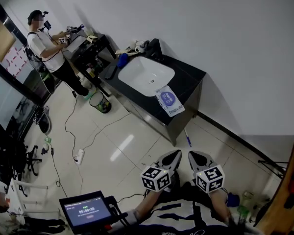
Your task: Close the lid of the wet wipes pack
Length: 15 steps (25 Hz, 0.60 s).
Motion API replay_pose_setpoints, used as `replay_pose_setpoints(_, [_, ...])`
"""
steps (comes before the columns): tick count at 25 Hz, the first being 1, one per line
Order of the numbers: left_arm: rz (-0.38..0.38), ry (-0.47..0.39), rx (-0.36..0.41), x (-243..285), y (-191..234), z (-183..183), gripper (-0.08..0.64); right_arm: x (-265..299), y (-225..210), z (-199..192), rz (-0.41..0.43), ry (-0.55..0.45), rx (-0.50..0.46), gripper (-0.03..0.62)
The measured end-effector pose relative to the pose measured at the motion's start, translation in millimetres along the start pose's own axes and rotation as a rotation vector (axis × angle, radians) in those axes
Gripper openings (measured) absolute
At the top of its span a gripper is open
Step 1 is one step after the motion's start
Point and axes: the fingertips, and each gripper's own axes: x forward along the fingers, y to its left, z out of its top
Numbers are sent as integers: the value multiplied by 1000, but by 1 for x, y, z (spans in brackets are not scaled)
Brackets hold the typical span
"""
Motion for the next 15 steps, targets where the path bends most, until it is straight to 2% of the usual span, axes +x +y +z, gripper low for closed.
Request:
replay_pose_setpoints(8, [-27,-10,30,-16,-1,9,-1,5,16,4,1,-36,23,-2])
replay_pose_setpoints(15, [-16,-37,37,-51,21,28,0,22,43,15,-12,-52,42,-2])
